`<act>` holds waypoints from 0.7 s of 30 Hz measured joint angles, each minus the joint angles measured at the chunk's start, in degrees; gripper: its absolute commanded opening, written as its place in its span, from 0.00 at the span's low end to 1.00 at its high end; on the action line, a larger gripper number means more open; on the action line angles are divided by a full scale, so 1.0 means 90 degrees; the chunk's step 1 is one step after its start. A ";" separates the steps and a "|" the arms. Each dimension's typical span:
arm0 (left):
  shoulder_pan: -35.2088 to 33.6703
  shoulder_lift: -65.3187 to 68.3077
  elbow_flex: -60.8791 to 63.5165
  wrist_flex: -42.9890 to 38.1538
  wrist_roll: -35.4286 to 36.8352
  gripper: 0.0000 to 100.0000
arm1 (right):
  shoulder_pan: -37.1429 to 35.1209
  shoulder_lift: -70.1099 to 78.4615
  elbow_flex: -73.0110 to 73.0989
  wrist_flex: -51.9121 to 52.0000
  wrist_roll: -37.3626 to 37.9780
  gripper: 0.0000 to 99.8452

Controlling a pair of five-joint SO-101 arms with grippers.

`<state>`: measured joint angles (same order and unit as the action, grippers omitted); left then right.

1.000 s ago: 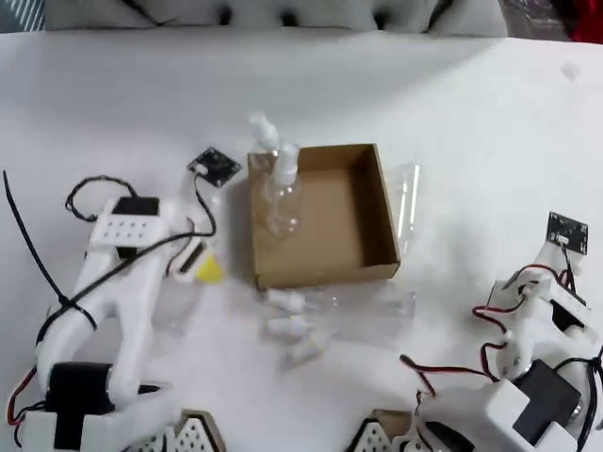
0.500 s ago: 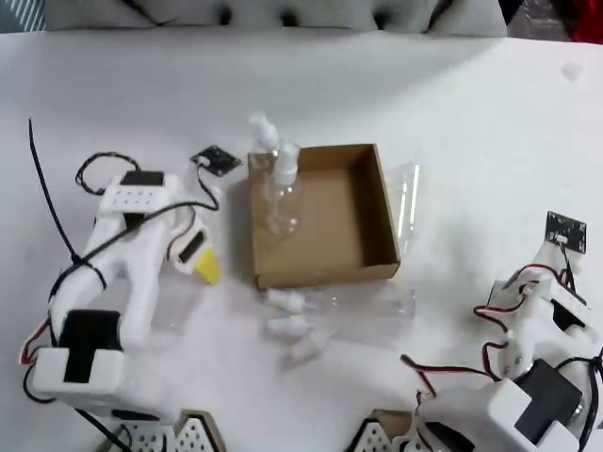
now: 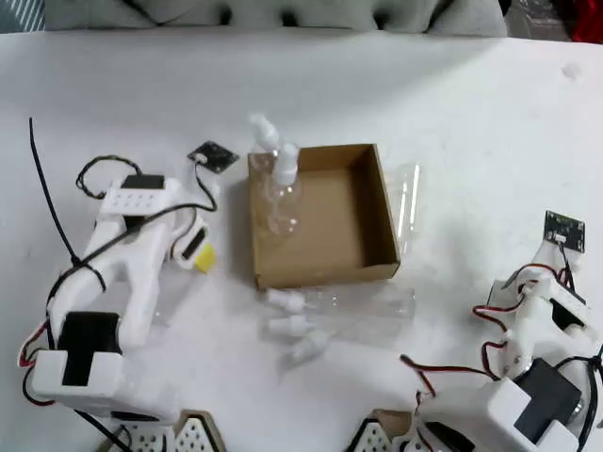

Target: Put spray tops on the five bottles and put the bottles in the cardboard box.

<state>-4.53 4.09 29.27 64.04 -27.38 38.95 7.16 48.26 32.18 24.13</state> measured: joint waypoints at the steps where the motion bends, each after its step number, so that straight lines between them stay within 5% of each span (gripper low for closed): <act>1: 0.0000 0.0000 0.0000 -0.0010 0.0000 0.02 | 0.0000 0.0000 0.0000 0.0000 0.0000 0.02; 9: 0.0000 0.0000 0.0010 -0.0010 0.0000 0.04 | 0.0000 0.0000 0.0000 0.0000 0.0000 0.02; 15: -0.0254 0.0010 -0.0059 0.0039 -0.0449 0.25 | 0.0000 0.0000 0.0000 0.0000 0.0000 0.02; 21: -0.0498 0.0049 -0.0059 0.0147 -0.0479 0.23 | 0.0000 0.0000 0.0000 0.0000 0.0000 0.02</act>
<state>-9.01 4.53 28.75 65.36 -31.69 38.95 7.16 48.26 32.18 24.13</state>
